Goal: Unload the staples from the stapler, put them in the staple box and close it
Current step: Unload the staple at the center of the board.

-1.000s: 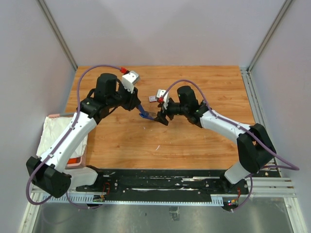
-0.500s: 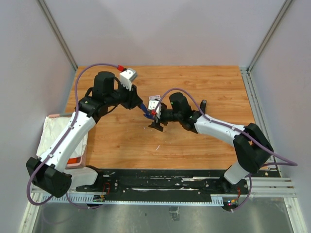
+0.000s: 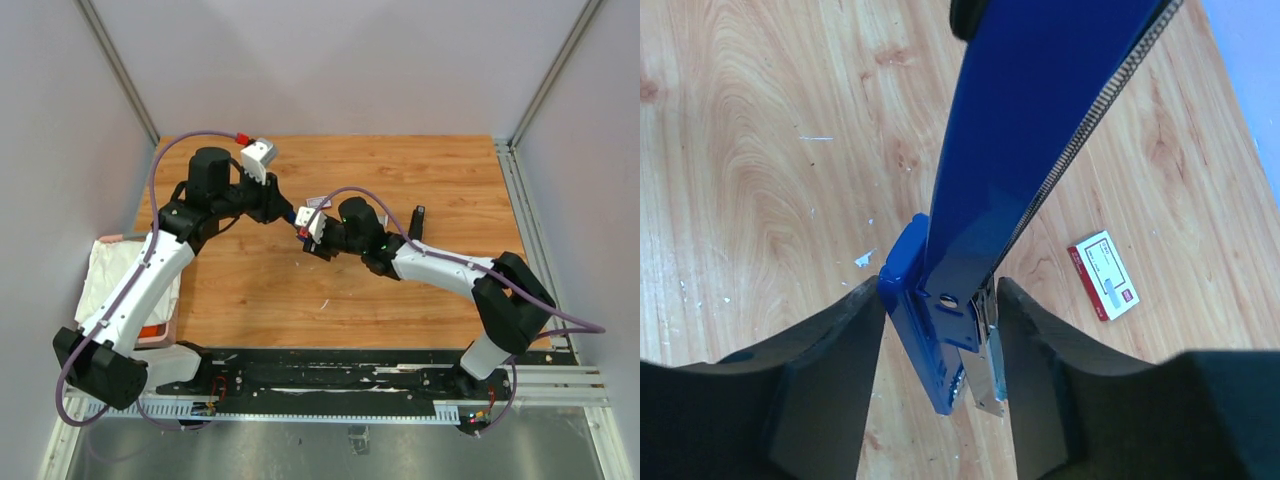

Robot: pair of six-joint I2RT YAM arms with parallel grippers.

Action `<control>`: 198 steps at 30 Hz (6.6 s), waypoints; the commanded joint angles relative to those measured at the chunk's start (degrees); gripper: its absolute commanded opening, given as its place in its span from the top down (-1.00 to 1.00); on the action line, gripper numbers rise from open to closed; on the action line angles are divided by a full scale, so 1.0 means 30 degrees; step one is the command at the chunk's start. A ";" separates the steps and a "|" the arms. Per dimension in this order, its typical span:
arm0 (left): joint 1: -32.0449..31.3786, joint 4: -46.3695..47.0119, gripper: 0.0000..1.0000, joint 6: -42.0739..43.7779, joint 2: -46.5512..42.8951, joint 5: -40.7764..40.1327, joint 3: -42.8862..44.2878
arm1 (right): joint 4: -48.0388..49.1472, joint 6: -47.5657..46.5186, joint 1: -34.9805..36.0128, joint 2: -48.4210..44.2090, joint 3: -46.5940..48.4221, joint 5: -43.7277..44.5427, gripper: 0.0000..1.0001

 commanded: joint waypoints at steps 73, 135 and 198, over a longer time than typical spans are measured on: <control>0.4916 0.2517 -0.96 0.0613 -0.2385 -0.0309 -0.1271 | -0.2734 1.2771 -0.3802 0.2983 0.4634 -0.8837 0.49; 0.4916 0.3543 -0.96 0.0195 -0.3185 0.0715 -0.2909 | -0.1014 1.6536 -0.4090 0.7355 0.5287 -1.1528 0.41; 0.5942 0.1473 -0.83 -0.1215 0.1188 0.7130 -0.1590 | -0.7610 0.2543 0.1817 0.1393 0.6393 0.1976 0.45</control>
